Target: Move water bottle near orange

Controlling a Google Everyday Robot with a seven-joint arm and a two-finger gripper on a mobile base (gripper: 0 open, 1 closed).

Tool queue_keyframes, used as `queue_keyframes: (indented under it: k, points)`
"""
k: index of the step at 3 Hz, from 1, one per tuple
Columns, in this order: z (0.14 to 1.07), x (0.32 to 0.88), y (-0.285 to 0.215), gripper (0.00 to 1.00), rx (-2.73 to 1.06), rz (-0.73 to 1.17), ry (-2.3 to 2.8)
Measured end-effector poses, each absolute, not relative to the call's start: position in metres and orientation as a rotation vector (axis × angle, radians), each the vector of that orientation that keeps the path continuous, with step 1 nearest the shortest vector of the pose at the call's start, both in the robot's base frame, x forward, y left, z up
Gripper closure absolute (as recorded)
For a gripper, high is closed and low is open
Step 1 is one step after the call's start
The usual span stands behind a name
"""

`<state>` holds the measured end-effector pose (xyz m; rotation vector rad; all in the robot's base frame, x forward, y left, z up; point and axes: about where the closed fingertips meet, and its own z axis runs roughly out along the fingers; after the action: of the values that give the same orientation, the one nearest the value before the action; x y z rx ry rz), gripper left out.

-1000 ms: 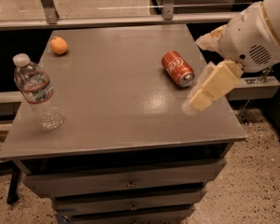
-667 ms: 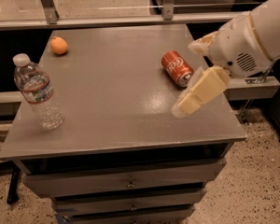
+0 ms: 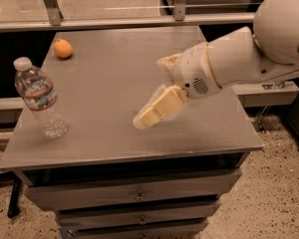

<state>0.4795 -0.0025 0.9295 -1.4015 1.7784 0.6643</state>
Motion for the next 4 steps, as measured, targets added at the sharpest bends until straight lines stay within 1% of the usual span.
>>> queue_keyframes:
  k: [2, 3, 4]
  points:
    - [0.911, 0.478, 0.108, 0.00, -1.317, 0.906, 1.540]
    - [0.902, 0.478, 0.154, 0.00, -1.292, 0.968, 1.442]
    - [0.894, 0.484, 0.187, 0.00, -1.263, 1.002, 1.379]
